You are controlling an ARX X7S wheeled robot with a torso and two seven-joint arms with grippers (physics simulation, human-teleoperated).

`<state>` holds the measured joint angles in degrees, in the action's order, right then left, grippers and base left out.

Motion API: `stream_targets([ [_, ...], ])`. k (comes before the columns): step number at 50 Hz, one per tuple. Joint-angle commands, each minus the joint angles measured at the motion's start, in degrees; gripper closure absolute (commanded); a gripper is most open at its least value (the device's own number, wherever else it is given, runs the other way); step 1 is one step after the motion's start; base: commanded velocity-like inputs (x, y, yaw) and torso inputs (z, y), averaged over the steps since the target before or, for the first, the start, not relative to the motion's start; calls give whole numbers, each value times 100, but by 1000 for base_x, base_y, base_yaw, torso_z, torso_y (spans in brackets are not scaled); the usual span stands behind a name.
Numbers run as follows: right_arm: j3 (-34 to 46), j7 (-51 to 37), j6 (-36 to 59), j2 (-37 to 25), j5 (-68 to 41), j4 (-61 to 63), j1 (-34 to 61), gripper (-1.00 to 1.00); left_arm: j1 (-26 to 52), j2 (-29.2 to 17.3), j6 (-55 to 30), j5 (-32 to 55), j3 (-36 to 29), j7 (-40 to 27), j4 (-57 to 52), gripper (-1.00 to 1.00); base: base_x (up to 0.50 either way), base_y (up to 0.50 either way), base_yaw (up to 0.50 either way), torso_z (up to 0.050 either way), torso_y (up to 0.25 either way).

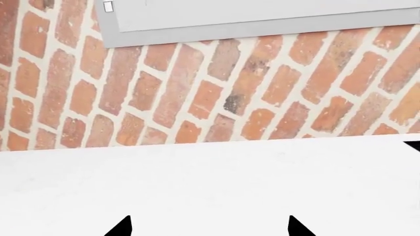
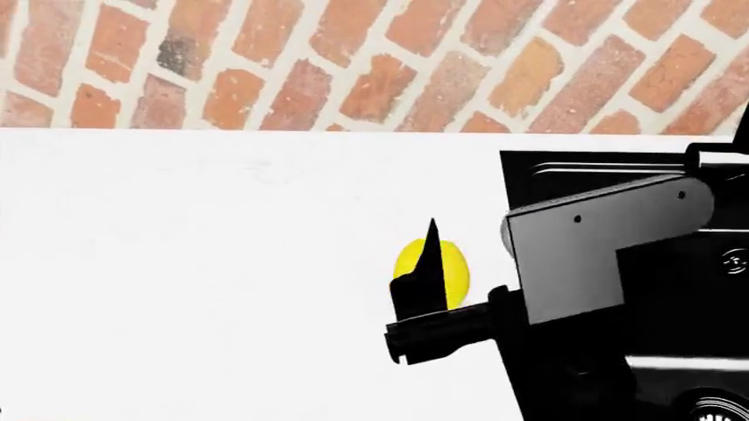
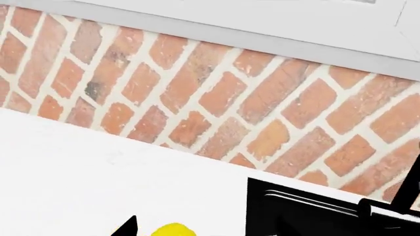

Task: There is a mixed pile of frozen fruits and vegetables on the counter. Locate all the frozen vegetables and place the items in a bowl on the counter. Take all the frozen fruits and defrost them in a running sink.

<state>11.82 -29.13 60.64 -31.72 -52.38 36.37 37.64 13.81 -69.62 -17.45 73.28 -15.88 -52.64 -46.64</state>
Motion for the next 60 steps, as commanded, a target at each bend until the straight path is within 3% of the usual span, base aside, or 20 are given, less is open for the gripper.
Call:
stream_targets([
  [1,1283,840,-190,596,1032,-1573,948,-100,-72,148,65,-109,124,304,28,-100,0,0,0,0,0],
  [9,1625,1050,-301,773,1263,-2258,1118,-100,-139,190,117,-189,132,324,41,-100,0,0,0,0,0],
  [12,1720,1133,-290,838,1284,-2432,1199,-100,-633,-81,466,-213,376,349,-47,-100,0,0,0,0,0],
  [13,1808,1208,-291,880,1309,-2551,1250,-100,-1361,-411,954,-273,739,373,-132,-100,0,0,0,0,0],
  [15,1869,1271,-326,929,1348,-2742,1288,-100,-1706,-568,1178,-289,928,386,-144,-100,0,0,0,0,0],
  [24,1836,1334,-366,1090,1331,-3329,1299,-100,-430,27,310,-177,333,343,16,-100,0,0,0,0,0],
  [44,1735,1745,-778,1440,1315,-4750,1418,-100,-336,52,220,-152,324,292,-6,-100,0,0,0,0,0],
  [58,1464,1700,-866,1487,1100,-4762,1333,-100,-387,42,239,-146,353,302,-10,-100,0,0,0,0,0],
  [59,1500,1680,-978,1439,1175,-4582,1308,100,-391,45,236,-156,351,298,-9,-100,0,0,0,0,0],
  [60,1422,1616,-914,1430,1098,-4500,1282,100,-392,51,238,-152,349,304,-8,-100,0,0,0,0,0],
])
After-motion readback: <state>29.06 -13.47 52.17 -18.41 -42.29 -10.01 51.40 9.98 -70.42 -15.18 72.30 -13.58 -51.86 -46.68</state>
